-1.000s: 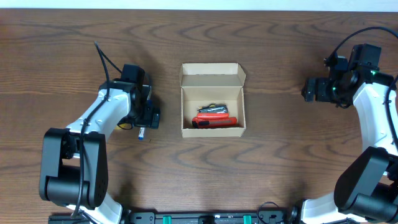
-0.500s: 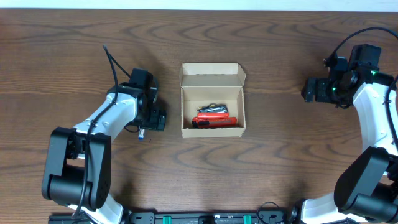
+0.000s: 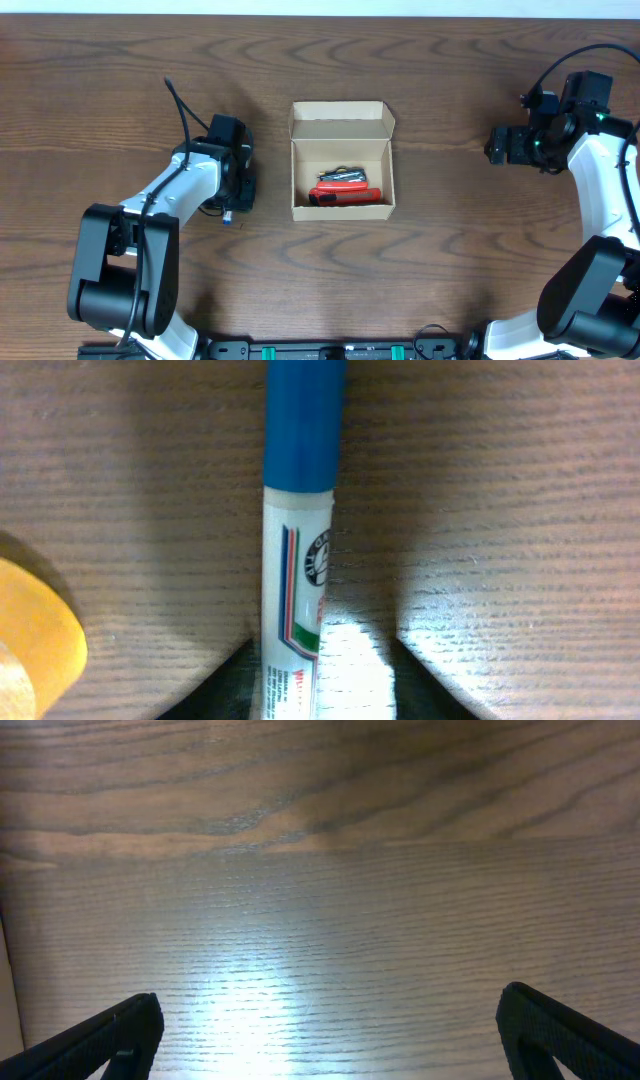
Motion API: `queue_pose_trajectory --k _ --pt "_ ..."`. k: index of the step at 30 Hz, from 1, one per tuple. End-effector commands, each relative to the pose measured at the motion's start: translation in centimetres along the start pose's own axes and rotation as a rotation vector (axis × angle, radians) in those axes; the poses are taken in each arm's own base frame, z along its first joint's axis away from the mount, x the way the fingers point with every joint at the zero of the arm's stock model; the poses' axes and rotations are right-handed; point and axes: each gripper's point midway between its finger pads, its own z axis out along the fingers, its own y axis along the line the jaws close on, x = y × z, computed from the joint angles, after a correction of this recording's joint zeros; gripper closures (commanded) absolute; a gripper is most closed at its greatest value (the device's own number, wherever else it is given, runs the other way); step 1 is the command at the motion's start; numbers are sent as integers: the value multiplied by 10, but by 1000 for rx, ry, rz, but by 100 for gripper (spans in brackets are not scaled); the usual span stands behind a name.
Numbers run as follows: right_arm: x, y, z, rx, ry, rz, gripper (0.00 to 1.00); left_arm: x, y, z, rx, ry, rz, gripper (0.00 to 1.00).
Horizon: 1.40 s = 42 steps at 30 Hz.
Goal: Pack container
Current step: 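Lower the left gripper over the blue-capped marker and close on it, then carry the marker with the left gripper into the box and release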
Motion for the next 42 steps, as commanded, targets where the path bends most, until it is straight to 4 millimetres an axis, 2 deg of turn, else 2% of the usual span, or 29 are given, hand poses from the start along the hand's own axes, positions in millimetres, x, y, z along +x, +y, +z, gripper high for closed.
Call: queue_pose_trajectory --k 1,3,8,12,15,19,21,24,27,30,34,38,42 --pt "1 -3 -4 9 -5 20 1 8 -1 10 3 37 -5 84" --pt "1 -3 -4 9 -5 20 1 8 -1 9 4 33 -5 94" --pt "1 -3 -4 9 -5 20 1 -1 -4 3 17 12 -30 94" --pt "1 -3 -4 9 -5 20 1 -25 -14 -19 68 -64 -27 94" --pt "2 -3 -4 9 -5 20 1 -50 -26 -49 130 -157 -17 94" --pt "2 -2 -4 8 -4 17 1 -89 -52 -110 271 -324 29 94" --pt "2 -2 -4 9 -4 17 1 -99 -71 -140 357 -397 143 94" --pt "2 -2 -4 8 -3 11 1 -95 -106 -185 461 -485 440 94" --pt "2 -2 -4 9 -4 11 1 -77 -131 -206 455 -516 720 94" --pt "2 -2 -4 9 -4 11 1 -55 -154 -207 428 -510 999 94" --pt "2 -3 -4 12 -4 13 1 -35 -172 -194 322 -467 1251 94" --pt "1 -6 -4 29 -6 12 1 -31 -178 -181 176 -425 1384 94" --pt "1 -6 -4 29 -6 12 1 -34 -179 -167 134 -385 1400 94"
